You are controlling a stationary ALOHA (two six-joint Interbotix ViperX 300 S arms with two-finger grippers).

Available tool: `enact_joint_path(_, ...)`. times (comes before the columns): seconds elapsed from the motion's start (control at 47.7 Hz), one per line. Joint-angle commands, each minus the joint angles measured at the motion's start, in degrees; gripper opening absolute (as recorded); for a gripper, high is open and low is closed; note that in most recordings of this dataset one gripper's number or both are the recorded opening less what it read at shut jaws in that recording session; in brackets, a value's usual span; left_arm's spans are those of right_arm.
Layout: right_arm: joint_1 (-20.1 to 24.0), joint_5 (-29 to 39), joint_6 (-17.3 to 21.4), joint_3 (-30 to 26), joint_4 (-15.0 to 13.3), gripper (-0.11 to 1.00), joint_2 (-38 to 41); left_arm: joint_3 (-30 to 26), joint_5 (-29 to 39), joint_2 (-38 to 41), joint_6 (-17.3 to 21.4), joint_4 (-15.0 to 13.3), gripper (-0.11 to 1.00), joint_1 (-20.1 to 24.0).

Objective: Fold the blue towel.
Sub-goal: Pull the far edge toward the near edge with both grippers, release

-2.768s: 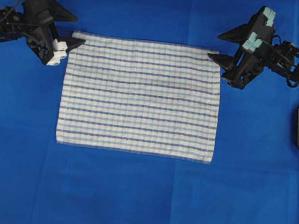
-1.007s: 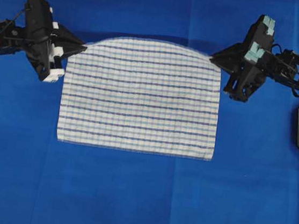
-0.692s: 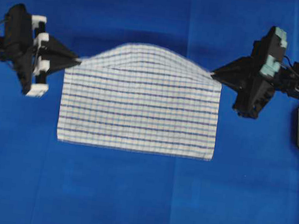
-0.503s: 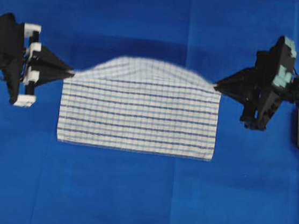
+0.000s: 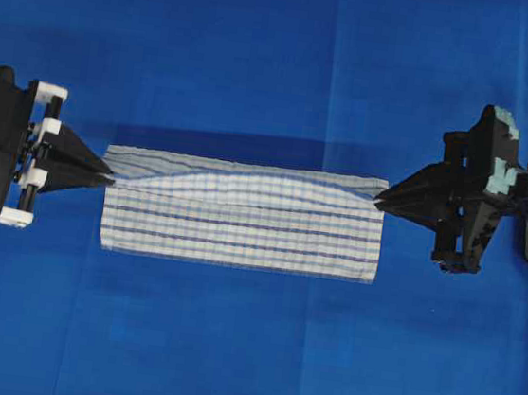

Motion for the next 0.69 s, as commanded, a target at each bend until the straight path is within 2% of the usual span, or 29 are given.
enact_joint_path(0.0,0.9,-0.5,-0.1,-0.5,1.1,0.09,1.3,-0.7,-0.3,0.7,-0.1,-0.1,0.05,-1.4)
enact_joint_path(0.147,2.7,-1.8,-0.1,-0.5,2.9,0.09,4.7,-1.1,-0.3,2.4,-0.4,-0.1,0.05,-2.8)
enact_joint_path(0.273,4.3,-3.3,-0.1,-0.9,4.1,0.15,8.0,-1.6,-0.3,4.4,-1.1,-0.1,0.05,-3.3)
enact_joint_path(0.357,5.8,-4.0,-0.1,-1.3,4.8,0.21,10.1,-2.1,-0.3,6.2,-2.0,-0.1,0.09,-4.0)
enact_joint_path(0.482,8.5,-4.3,-0.1,-2.4,5.4,0.30,12.5,-3.8,-0.3,9.6,-4.5,-0.1,0.22,-6.0)
enact_joint_path(0.566,10.2,-4.4,-0.1,-3.2,5.4,0.38,13.4,-4.9,-0.2,11.6,-5.8,-0.2,0.35,-7.5)
enact_joint_path(0.671,10.8,-4.3,-0.1,-3.5,5.4,0.53,13.5,-5.2,0.4,12.2,-6.2,-0.2,0.56,-7.6)
